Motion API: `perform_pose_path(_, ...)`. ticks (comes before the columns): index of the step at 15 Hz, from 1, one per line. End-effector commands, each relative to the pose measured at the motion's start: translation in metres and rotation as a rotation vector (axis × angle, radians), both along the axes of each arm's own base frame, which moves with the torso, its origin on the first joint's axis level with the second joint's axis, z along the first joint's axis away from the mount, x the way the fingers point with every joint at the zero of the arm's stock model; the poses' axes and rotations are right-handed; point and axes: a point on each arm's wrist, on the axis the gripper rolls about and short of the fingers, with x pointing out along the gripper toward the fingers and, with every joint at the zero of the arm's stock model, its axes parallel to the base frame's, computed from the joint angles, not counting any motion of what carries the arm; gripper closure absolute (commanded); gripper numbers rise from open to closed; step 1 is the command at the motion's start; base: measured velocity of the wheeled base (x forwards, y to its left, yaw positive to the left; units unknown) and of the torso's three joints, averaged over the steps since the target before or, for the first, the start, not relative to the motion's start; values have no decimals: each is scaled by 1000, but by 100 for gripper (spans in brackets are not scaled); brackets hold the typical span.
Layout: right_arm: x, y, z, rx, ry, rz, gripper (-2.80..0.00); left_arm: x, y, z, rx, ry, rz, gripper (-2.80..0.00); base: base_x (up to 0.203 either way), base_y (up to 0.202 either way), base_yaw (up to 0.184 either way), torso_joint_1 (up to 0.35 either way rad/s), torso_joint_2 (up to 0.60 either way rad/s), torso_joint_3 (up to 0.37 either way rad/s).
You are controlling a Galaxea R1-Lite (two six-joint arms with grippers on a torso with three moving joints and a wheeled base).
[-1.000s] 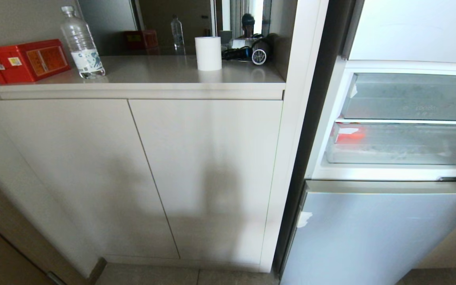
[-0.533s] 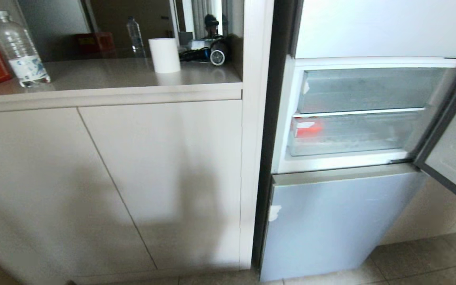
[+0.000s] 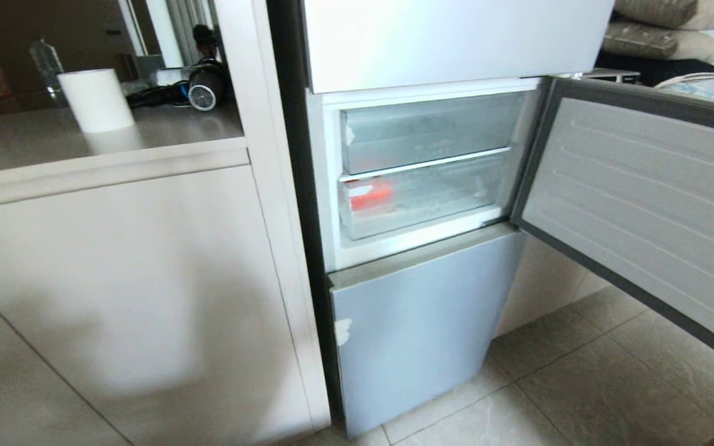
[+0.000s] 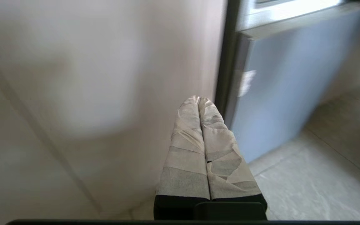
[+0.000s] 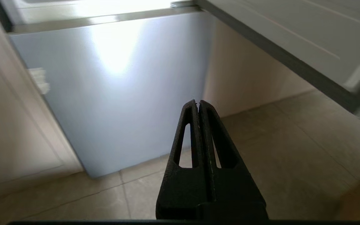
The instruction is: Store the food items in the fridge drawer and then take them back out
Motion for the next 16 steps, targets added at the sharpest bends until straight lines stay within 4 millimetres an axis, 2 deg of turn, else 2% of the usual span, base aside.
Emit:
perform_pose_path(1, 0, 0, 0, 0, -1, 0, 0, 0, 0, 0, 0, 2, 0, 0, 0, 7, -167, 2, 2, 2)
perform_pose_path(7, 0, 0, 0, 5, -1, 0, 0, 0, 0, 0, 0, 2, 0, 0, 1, 9, -166, 3, 4, 3)
perform_pose_path(12, 1, 0, 1, 4, 9, -3, 0, 0, 0, 0, 0, 2, 0, 0, 0, 1, -18, 0, 1, 0)
perform_pose_path(13, 3, 0, 6, 9, 18, -17, 0, 0, 0, 0, 0, 2, 0, 0, 0, 0, 0, 0, 0, 0)
perform_pose_path(16, 0, -3, 61, 94, -105, -145, 0, 0, 0, 0, 0, 2, 0, 0, 0, 0, 0, 0, 0, 0)
